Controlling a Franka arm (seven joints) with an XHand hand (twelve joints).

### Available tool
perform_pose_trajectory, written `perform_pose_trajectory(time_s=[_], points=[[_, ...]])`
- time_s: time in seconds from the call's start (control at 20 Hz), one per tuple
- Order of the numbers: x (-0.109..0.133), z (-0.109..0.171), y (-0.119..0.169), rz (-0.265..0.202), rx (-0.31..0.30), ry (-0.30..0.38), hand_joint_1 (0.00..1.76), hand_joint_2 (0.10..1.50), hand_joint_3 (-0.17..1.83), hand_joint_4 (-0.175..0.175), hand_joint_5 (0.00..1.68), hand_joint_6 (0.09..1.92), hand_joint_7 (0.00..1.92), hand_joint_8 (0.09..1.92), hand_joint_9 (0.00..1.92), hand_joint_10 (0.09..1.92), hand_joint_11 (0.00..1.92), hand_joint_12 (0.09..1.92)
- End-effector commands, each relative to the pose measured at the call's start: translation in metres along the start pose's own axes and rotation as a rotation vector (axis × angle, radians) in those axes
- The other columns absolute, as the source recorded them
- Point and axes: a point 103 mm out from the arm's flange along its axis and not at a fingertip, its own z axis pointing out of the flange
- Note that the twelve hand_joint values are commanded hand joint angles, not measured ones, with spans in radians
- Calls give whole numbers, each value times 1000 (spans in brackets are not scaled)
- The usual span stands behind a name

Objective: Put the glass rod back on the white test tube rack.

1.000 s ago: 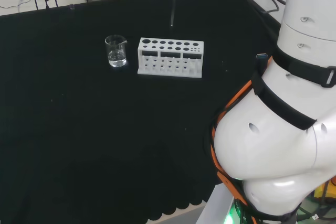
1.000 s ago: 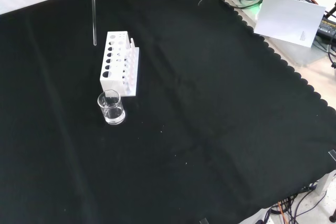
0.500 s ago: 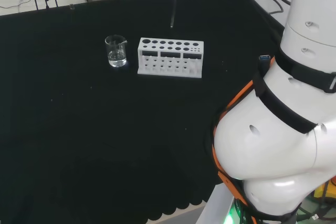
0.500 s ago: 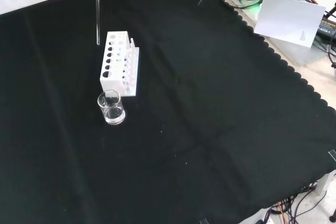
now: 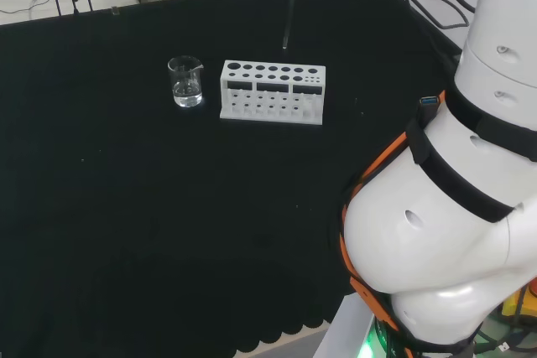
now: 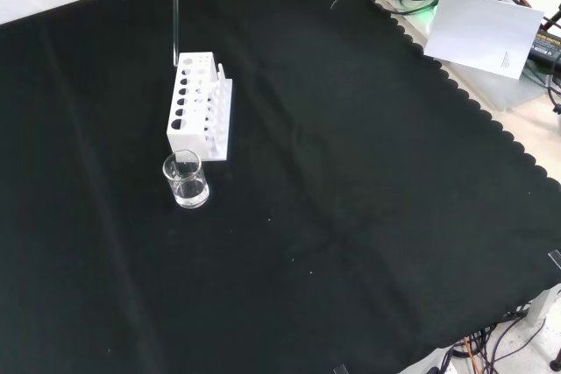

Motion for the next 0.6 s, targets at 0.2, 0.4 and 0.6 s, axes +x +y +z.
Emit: perform_pose_trajectory(time_s=[0.2, 0.4, 0.6], points=[[23, 3, -9, -49, 1, -3, 1313, 800, 426, -175, 1358, 87, 1231, 969, 1849, 529, 1352, 1014], [26, 11, -8, -58, 15, 9, 1314, 800, 427, -175, 1359, 87, 1231, 969, 1850, 529, 1353, 1014], [28, 13, -5, -57, 19, 5, 1314, 799, 428, -175, 1359, 87, 1231, 969, 1850, 529, 1353, 1014]])
